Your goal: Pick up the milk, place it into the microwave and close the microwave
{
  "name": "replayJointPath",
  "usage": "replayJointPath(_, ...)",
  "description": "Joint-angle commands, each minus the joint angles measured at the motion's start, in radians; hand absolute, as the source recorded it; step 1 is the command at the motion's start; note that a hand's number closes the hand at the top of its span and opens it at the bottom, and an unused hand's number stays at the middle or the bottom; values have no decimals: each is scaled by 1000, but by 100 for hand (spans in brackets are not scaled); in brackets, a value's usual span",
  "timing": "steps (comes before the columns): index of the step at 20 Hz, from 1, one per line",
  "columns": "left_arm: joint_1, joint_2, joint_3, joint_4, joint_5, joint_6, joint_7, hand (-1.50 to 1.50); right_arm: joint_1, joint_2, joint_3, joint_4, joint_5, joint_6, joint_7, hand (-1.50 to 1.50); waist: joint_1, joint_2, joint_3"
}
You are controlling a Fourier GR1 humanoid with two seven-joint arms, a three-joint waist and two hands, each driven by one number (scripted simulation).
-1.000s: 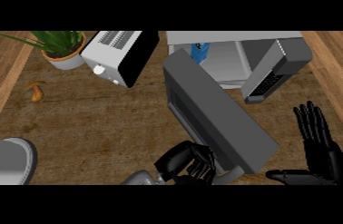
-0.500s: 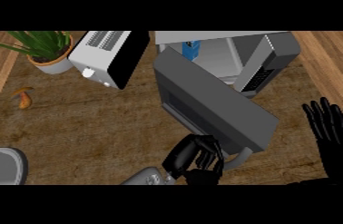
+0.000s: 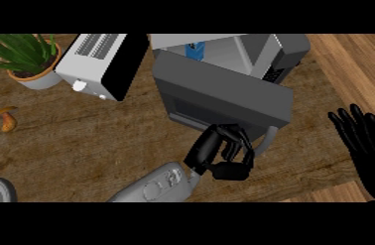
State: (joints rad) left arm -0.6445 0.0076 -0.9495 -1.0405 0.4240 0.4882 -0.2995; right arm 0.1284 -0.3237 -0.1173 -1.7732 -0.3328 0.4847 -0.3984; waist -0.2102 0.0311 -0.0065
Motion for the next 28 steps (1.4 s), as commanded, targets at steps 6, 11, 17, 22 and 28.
replayJointPath(6, -151, -7, 76, 95, 158, 75, 4, 150, -30, -16, 5, -64, -93, 26, 58, -150, -65, 22, 0)
replayJointPath(11, -178, -8, 159, 98, 265, 65, -75, 150, -27, -32, 14, -85, -142, 43, 99, -150, -83, 35, -5)
replayJointPath(17, -239, -8, 200, 180, 327, 62, -123, 150, -39, -69, -5, -97, -174, 54, 127, -150, -112, 48, -1)
replayJointPath(22, -294, -8, 218, 232, 376, 51, -148, 150, -75, -79, -12, -114, -210, 53, 141, -150, -129, 54, 1)
replayJointPath(28, -315, -8, 228, 271, 416, 41, -201, 150, -88, -95, -20, -125, -247, 51, 167, -150, -137, 59, 2)
